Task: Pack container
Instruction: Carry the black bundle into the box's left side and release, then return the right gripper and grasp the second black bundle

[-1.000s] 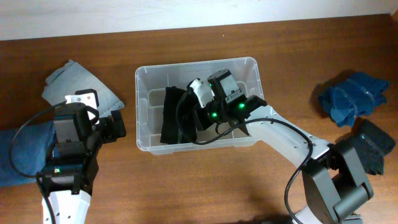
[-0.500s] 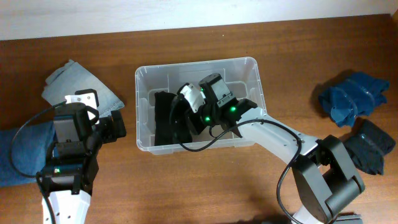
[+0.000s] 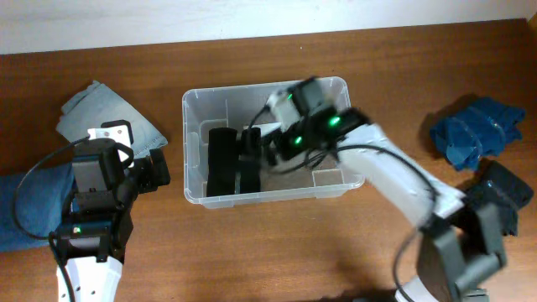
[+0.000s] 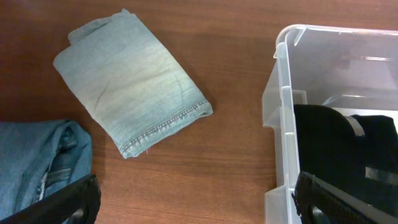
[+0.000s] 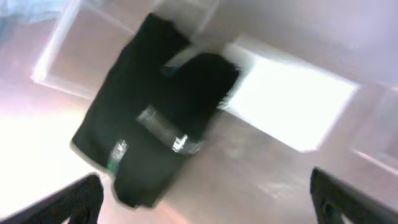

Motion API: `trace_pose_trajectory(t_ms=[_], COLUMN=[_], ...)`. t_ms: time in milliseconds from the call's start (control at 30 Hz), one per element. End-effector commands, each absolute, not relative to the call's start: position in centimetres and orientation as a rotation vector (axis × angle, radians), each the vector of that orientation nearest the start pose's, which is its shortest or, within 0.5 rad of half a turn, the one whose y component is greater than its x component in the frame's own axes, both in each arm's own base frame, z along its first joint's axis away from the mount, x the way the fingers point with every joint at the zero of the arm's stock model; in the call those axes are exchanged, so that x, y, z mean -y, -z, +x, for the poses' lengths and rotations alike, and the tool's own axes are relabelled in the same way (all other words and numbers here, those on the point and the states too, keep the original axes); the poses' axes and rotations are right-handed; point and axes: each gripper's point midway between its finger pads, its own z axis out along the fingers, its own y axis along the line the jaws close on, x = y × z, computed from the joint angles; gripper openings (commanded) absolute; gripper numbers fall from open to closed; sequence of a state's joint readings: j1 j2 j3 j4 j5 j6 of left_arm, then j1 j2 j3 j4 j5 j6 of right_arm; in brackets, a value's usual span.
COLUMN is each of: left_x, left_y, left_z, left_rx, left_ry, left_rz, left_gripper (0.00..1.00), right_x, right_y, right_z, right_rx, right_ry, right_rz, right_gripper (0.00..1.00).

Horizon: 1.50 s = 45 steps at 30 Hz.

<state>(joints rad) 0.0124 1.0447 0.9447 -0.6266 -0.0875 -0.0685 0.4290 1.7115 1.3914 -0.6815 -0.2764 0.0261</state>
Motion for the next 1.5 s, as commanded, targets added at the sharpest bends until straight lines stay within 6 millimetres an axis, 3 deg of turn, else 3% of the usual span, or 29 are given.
trace_pose_trajectory(t_ms=[0, 100, 200, 300, 400, 567, 733, 867, 1000, 1233, 1467], left_x=[-2.1, -2.1, -2.1, -2.1, -2.1, -2.1, -2.1, -2.1, -2.1, -2.1, -2.1], left_y=[-22.3, -22.3, -22.3, -22.3, -22.2, -22.2, -22.2, -22.2, -22.1, -22.1, -21.8], left_z=[32.3, 32.3, 32.3, 32.3, 32.3, 32.3, 32.3, 32.3, 32.3, 32.2, 32.0], left_rx=[-2.27, -2.27, -2.27, -2.27, -2.271, -2.274, -2.273, -2.274, -2.274, -2.279, -2.293], left_ry=[-0.082, -0.082, -0.082, -0.082, -0.082, -0.082, -0.082, -0.082, -0.082, -0.083, -0.084], left_rz=[-0.148, -0.148, -0.148, -0.148, -0.148, -0.148, -0.148, -0.148, -0.148, -0.148, -0.148], left_gripper=[0.99, 0.99, 0.99, 0.99, 0.99, 1.0, 0.99, 0.99, 0.99, 0.99, 0.99], right_x=[-16.4, -9.6, -1.6, 5.9, 11.5, 18.6, 25.3, 28.2, 29.4, 29.7, 29.9], right_y=[-26.2, -30.5, -31.1, -28.5, -25.0, -20.8, -17.0, -12.9, -8.7, -3.1, -1.5], right_z=[40.4, 40.2, 38.8, 36.2, 32.9, 28.2, 22.8, 19.6, 18.7, 20.2, 21.4], right_rx=[-2.308, -2.241, -2.266, -2.374, -2.463, -2.48, -2.384, -2.363, -2.398, -2.446, -2.419], right_ry=[-0.272, -0.178, -0.087, -0.021, -0.028, -0.059, -0.065, -0.097, -0.173, -0.339, -0.398], right_rz=[-0.403, -0.14, 0.114, 0.365, 0.619, 0.853, 1.199, 1.403, 1.514, 1.491, 1.435], right_gripper=[0.99, 0.98, 0.98, 0.98, 0.98, 0.98, 0.98, 0.98, 0.98, 0.98, 0.99])
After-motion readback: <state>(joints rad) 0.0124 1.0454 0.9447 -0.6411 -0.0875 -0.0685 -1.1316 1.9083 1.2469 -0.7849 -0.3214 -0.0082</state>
